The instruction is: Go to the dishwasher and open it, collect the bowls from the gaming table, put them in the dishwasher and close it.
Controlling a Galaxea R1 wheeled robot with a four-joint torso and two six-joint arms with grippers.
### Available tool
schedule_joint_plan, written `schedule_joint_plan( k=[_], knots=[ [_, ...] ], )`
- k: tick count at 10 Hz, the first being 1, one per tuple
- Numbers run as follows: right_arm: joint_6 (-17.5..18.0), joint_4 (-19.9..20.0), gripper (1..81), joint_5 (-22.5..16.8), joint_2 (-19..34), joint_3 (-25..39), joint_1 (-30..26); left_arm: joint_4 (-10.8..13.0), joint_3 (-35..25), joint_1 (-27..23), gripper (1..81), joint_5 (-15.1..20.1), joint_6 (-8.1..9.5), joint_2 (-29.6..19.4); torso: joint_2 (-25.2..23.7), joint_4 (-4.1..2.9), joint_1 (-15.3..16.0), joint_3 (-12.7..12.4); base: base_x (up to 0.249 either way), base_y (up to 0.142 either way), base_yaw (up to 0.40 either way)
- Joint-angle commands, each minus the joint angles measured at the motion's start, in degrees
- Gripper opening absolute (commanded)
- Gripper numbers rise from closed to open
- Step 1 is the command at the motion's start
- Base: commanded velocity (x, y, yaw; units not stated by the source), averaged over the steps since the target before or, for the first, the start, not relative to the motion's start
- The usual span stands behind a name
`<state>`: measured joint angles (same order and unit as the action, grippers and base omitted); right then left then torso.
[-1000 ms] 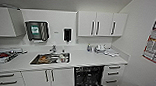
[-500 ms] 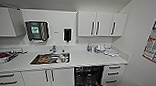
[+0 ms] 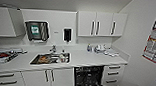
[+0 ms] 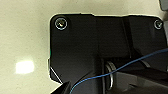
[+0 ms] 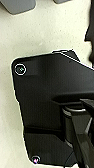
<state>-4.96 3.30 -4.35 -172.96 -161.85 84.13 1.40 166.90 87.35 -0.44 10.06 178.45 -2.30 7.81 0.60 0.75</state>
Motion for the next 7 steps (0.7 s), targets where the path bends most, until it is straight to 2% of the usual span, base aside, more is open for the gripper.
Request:
schedule_joint_plan(
  k=[1,4,5,6,7],
  knots=[
    [-0.4,-0.4,81.1,-3.3,0.1,-0.3,-3.6,-5.4,0.0,-3.5,81.1,0.4,-2.59,0.4,0.0,0.0,0.0,0.0,0.0,0.0,0.0],
    [-0.2,-0.2,81.1,-3.3,-0.9,-0.2,-3.4,-4.9,-0.2,-4.5,81.1,0.2,-3.2,0.7,0.0,0.0,0.0,0.0,0.0,0.0,0.0],
    [-0.5,-0.5,81.1,-3.5,-1.5,-0.1,-3.4,-3.1,-0.5,-4.9,81.1,0.1,-3.38,0.7,0.0,0.0,0.0,0.0,0.0,0.0,0.0],
    [-0.7,-0.6,81.1,-3.8,-1.7,-0.1,-3.1,-0.2,-1.1,-5.0,81.1,0.0,-3.29,0.2,0.0,0.0,0.0,0.0,0.0,0.0,0.0],
    [-0.8,-0.8,81.1,-3.8,-1.5,-0.3,-2.6,0.4,-4.0,-5.0,81.1,-0.9,-3.29,-1.0,0.0,0.0,0.0,0.0,0.0,0.0,0.0]
  ],
)
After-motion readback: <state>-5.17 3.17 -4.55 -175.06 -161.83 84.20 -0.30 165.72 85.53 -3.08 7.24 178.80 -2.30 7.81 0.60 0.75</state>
